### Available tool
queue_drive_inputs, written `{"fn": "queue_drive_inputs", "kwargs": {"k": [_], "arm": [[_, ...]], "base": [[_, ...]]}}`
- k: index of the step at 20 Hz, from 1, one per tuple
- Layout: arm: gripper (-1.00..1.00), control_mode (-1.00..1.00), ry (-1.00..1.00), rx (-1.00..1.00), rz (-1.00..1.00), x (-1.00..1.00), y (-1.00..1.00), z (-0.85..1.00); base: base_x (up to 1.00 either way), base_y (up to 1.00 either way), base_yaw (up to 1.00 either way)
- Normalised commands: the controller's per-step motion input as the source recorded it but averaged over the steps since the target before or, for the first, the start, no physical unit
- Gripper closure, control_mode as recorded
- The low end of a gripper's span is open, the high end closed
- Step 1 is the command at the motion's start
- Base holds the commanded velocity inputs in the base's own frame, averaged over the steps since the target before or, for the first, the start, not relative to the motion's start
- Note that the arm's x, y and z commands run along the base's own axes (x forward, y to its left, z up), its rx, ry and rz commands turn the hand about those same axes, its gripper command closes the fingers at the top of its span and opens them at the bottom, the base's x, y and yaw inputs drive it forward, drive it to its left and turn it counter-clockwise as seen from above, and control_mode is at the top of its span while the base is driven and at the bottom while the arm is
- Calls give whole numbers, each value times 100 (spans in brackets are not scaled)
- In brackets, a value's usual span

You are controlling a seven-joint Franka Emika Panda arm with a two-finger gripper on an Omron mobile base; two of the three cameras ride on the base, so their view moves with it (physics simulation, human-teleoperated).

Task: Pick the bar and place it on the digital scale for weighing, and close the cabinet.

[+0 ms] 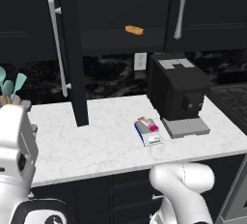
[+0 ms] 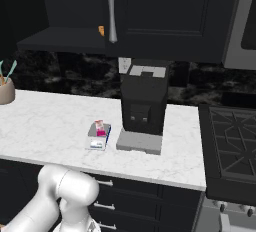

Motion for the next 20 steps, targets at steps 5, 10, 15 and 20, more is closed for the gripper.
{"fn": "queue_drive_inputs", "kwargs": {"k": [5, 10, 15, 20], "arm": [[-100, -100, -20, -4, -10, 51, 23, -9], [-100, -100, -9, -24, -19, 34, 13, 0], [-100, -100, 0, -3, -36, 50, -1, 0], [-100, -100, 0, 0, -29, 13, 9, 2]], "base": [[0, 0, 0], [0, 0, 0], [0, 0, 0], [0, 0, 0]]}}
